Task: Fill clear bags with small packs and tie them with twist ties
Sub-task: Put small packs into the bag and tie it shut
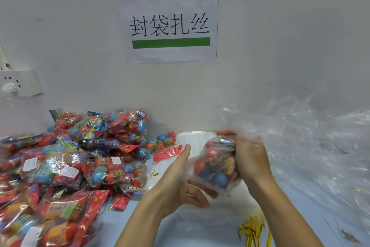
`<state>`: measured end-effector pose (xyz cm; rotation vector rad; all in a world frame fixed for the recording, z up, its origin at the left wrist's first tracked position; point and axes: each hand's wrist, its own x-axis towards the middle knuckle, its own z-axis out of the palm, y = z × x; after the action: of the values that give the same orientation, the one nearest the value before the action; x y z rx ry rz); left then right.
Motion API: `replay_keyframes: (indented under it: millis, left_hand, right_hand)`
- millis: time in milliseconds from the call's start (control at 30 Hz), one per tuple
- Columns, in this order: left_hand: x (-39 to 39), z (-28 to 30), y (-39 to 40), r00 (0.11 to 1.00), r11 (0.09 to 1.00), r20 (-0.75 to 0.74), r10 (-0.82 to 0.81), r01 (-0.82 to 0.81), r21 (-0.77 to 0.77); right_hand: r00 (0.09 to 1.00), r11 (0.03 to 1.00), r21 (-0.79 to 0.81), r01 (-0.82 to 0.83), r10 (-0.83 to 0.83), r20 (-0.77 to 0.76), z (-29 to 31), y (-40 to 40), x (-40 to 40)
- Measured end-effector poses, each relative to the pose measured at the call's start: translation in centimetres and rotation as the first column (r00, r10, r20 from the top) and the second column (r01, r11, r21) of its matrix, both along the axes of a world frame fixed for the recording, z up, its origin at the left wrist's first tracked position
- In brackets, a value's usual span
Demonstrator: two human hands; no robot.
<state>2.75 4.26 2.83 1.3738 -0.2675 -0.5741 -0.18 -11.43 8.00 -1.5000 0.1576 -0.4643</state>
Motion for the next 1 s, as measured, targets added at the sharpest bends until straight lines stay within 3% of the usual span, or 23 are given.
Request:
replay_keyframes:
  millis: [100,200,267,333,400,467,567,633,767,867,933,1000]
  left_hand:
    - [-0.2,0.0,-0.9,0.964,0.975,0.153,0.219,-0.222,0.001]
    - [-0.8,0.1,-1.6,0.95,0.971,0.261,0.173,-0.12,-0.205]
    - [-1.2,0.0,-2.4,0.909,0.974,0.397,0.127,-0.04,-0.221]
    - [-1.4,-0.1,-3.1,0.847,0.964,0.477,0.236,-0.141,-0.227]
    - [-1.3,0.3,-3.1,0.837,0.935,0.435,0.331,-0.228,-0.272]
    - [-1.0,0.4,-2.4,0.873,0.934,0.37,0.317,-0.219,-0.284]
    - [-1.1,0.7,-1.3,0.954,0.948,0.199,0.224,-0.167,-0.27]
    - [-1.3,0.6,-0.6,0.986,0.971,0.094,0.139,-0.117,-0.208]
    - [-1.4,0.3,0.4,0.993,0.985,-0.078,0.086,-0.096,-0.144]
    - [-1.6,0.6,0.5,0.992,0.994,-0.115,0.046,-0.056,-0.09]
    - [-1.6,1.3,0.4,0.995,0.997,-0.075,0.071,-0.071,0.003]
    - [-1.5,2.6,0.2,0.984,0.967,0.08,0.157,-0.169,0.191]
  right_hand:
    - [0.988,0.984,0.111,0.139,-0.131,-0.079,-0.2,-0.8,0.6]
    - [0.977,0.971,0.169,0.172,-0.146,-0.153,-0.3,-0.9,0.7]
    - [0.975,0.979,0.124,0.162,-0.139,-0.176,-0.4,-0.3,0.7]
    - [0.979,0.992,0.043,0.115,-0.105,-0.175,-0.6,0.1,0.7]
    - [0.985,0.999,-0.039,0.008,-0.014,-0.172,-0.8,0.1,0.7]
    - [0.967,0.978,-0.109,-0.177,0.153,-0.204,-0.7,-0.4,0.4]
    - [0.887,0.856,-0.268,-0.442,0.374,-0.269,-0.8,-1.6,0.0]
    - [0.836,0.789,-0.291,-0.541,0.469,-0.285,-0.9,-2.0,-0.1]
    - [0.758,0.742,-0.177,-0.646,0.597,-0.262,-1.0,-2.3,-0.2]
    - [0.71,0.712,-0.089,-0.696,0.665,-0.233,-1.2,-2.2,-0.1]
    - [0.745,0.752,-0.069,-0.656,0.629,-0.223,-1.3,-2.1,0.0]
    - [0.809,0.814,-0.084,-0.574,0.549,-0.209,-1.4,-2.2,0.1]
